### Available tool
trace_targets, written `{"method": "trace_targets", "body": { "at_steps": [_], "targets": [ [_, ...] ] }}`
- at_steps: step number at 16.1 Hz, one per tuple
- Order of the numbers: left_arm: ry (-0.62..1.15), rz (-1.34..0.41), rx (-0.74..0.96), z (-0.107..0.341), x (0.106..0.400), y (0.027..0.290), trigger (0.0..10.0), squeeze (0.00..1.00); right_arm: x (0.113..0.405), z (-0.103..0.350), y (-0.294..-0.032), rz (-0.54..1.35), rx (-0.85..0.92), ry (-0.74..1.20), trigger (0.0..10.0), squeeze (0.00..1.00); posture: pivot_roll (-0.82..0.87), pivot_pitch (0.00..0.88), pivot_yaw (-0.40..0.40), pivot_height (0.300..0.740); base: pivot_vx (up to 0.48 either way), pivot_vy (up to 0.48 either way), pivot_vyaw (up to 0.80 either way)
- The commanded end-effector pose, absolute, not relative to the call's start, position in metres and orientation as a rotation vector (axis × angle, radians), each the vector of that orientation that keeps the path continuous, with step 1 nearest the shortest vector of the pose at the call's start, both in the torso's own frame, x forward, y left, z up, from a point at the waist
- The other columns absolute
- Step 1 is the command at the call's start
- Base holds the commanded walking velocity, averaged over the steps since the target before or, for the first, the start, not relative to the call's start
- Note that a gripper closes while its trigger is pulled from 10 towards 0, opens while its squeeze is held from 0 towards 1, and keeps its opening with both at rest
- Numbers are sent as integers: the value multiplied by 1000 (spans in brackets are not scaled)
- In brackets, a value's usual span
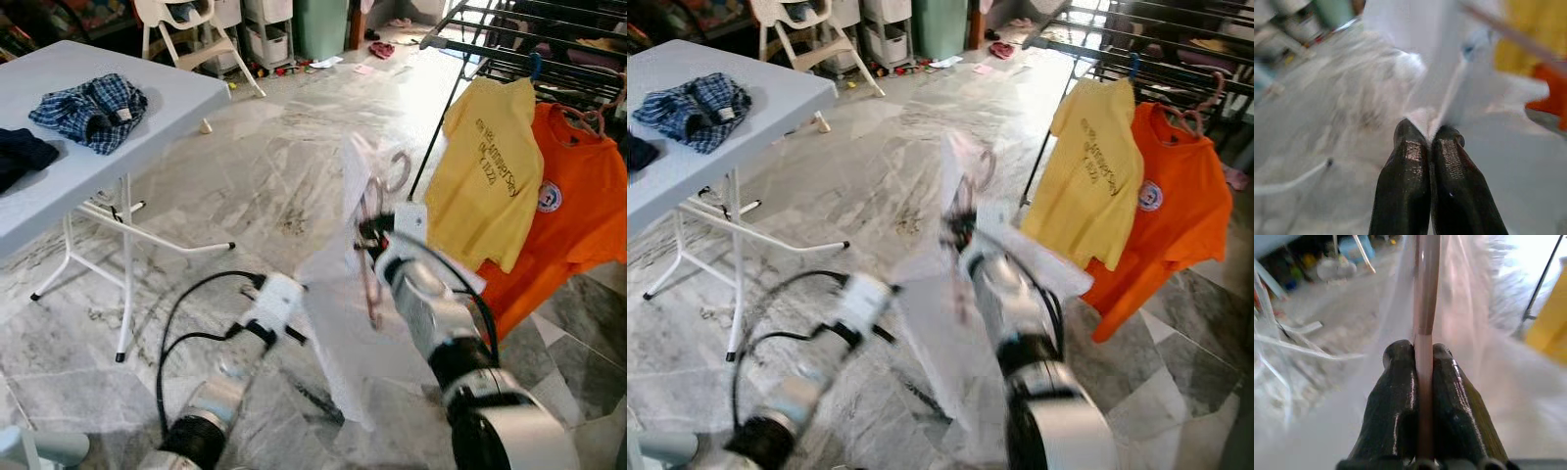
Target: Hang hanger
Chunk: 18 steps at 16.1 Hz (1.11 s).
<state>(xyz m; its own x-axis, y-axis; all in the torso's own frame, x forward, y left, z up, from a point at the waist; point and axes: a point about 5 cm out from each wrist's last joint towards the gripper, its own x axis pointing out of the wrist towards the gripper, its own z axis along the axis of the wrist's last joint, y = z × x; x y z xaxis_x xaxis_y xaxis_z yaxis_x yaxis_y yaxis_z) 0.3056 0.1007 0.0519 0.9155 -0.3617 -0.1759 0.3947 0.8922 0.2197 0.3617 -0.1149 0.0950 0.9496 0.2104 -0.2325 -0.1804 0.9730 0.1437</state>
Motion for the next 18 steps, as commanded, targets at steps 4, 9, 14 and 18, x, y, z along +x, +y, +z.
{"method": "trace_targets", "body": {
  "at_steps": [4,9,14,18],
  "targets": [
    [127,-326,235,65,324,127,10000,0,351,90,-144,198,-96,203,10000,0,-107,29,41,740,0,0,0],
    [0,-326,388,96,343,143,10000,0,334,60,-186,187,-307,400,10000,0,-112,27,37,740,0,0,0],
    [-110,-372,488,116,348,139,10000,0,302,18,-187,297,-337,618,10000,0,-100,34,25,740,0,0,0],
    [-135,-390,481,117,344,134,10000,0,301,10,-198,-2,105,687,10000,0,-91,37,19,740,0,0,0]
  ]
}}
